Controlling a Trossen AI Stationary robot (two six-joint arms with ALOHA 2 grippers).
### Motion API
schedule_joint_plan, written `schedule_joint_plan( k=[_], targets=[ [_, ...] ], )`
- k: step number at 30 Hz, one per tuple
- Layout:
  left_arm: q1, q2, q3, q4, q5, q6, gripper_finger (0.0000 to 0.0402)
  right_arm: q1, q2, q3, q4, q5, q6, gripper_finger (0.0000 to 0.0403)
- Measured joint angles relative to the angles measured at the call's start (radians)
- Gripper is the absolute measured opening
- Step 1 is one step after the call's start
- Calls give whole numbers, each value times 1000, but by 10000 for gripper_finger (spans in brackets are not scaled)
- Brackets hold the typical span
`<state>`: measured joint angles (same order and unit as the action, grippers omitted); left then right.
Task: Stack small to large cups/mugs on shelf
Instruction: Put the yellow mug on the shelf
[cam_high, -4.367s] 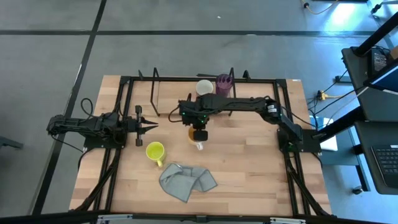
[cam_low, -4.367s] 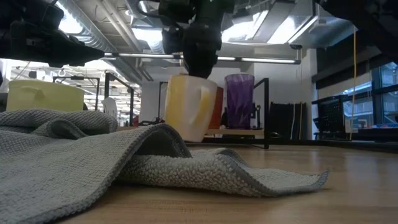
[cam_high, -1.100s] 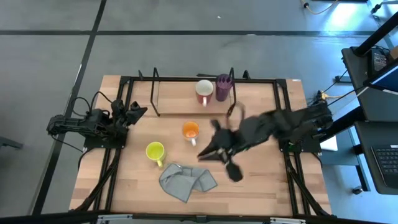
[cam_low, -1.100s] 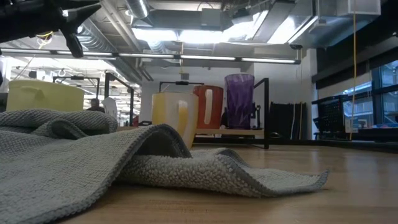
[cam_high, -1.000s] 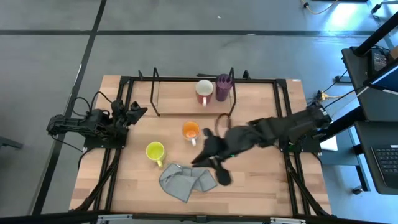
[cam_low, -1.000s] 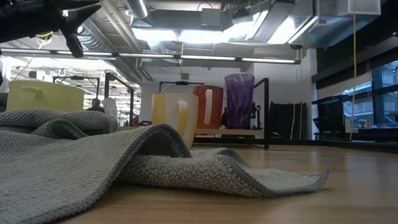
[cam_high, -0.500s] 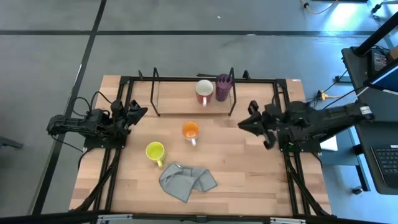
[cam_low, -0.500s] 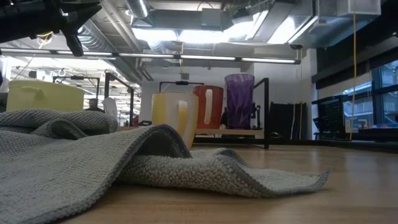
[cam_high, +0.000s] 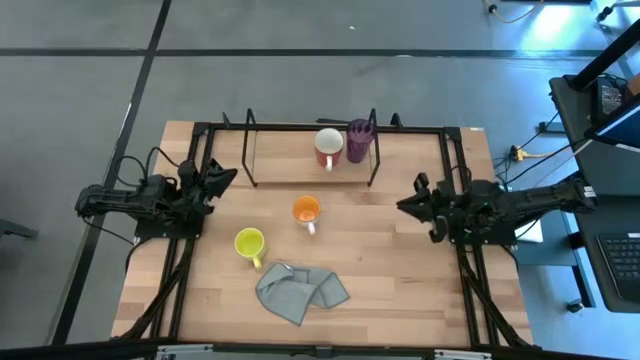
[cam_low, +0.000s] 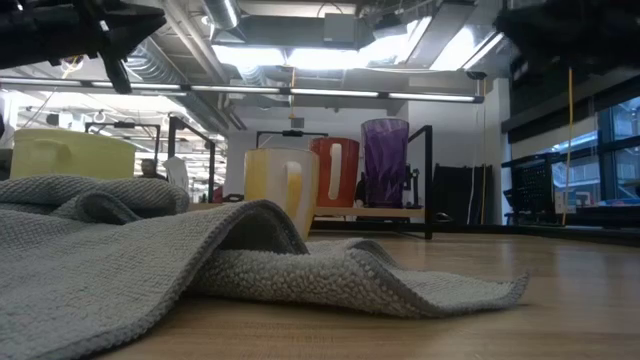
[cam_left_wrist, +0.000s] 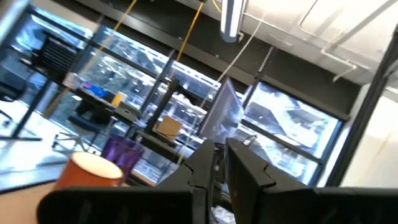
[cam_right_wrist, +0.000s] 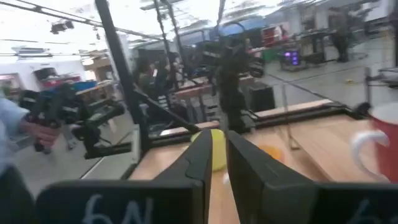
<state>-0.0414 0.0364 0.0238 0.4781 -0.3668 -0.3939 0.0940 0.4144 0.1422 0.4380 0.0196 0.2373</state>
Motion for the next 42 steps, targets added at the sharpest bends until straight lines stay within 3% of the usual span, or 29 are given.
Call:
schedule_joint_plan(
  k=[9, 13, 19, 26, 33, 36, 40, 42],
  targets=[
    [0, 1, 5, 35, -67, 47, 33, -1, -56, -132, -44, 15, 19, 49],
    [0, 0, 110, 11, -71, 88, 28, 0, -53, -133, -90, -2, -115, 49],
    [0, 78, 408, -537, -42, 97, 10, 0, -53, -132, -122, 11, -369, 49],
    [0, 363, 672, -916, 61, 82, 6, 0, -53, -132, -126, 13, -396, 49],
    [64, 638, 835, -1197, 17, -298, 32, 0, -53, -132, -126, 13, -396, 49],
    [85, 707, 867, -1172, 47, -410, 40, 0, -53, -132, -126, 13, -396, 49],
    [86, 745, 883, -1009, 168, -442, 42, 0, -53, -132, -126, 14, -396, 49],
    [80, 762, 883, -919, 182, -443, 40, 0, -53, -132, -126, 14, -396, 49]
  ],
)
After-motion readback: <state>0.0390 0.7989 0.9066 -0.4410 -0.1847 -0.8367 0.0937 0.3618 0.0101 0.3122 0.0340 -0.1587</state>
